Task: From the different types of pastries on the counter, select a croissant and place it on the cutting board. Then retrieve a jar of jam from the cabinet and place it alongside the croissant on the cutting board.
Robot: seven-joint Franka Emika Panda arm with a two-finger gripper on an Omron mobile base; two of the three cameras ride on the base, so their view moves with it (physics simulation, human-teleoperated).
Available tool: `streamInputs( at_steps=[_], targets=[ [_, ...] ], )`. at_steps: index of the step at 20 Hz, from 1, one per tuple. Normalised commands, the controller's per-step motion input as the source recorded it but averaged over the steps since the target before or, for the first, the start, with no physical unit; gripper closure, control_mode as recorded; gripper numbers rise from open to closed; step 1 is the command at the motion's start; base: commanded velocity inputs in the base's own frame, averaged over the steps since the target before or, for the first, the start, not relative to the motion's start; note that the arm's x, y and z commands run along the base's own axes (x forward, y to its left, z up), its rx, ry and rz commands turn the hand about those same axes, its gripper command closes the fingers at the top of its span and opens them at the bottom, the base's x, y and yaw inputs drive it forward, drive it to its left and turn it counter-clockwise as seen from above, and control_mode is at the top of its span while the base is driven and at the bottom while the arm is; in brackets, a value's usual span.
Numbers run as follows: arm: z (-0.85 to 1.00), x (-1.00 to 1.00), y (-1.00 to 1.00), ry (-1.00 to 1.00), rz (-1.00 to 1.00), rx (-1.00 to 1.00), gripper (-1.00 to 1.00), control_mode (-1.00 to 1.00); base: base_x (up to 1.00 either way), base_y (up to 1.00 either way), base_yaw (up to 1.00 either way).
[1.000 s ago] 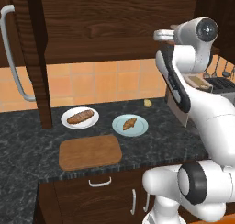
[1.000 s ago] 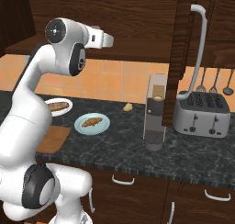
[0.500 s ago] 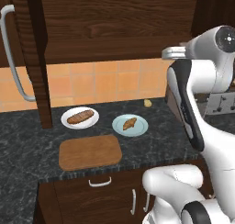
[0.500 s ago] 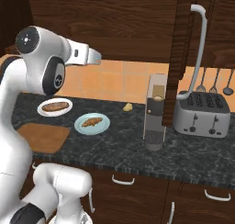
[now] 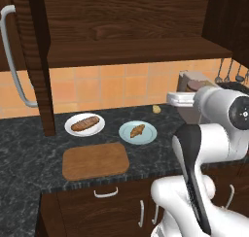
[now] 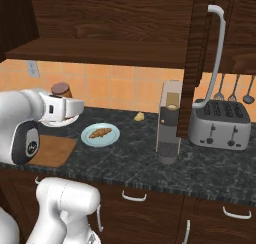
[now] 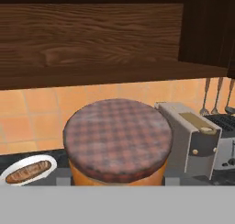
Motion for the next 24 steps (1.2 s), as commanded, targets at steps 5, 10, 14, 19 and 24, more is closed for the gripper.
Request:
streamInputs(
  at_steps=[5,10,14,19,24],
  targets=[
    [-0.19,-1.0,0.36,0.03,0.01,0.04,1.0,-1.0,0.0,0.0,0.0],
    [-0.73,-0.87,0.19,-0.07,0.04,-0.07,1.0,-1.0,0.0,0.0,0.0],
    [-1.0,-1.0,0.0,-0.36,0.0,-0.38,1.0,-1.0,0.0,0.0,0.0],
    [-1.0,-0.92,0.0,-0.09,0.0,-0.43,1.0,-1.0,0.0,0.0,0.0],
    [-1.0,-0.24,-0.05,-0.17,-0.27,-0.44,1.0,-1.0,0.0,0.0,0.0]
  ],
)
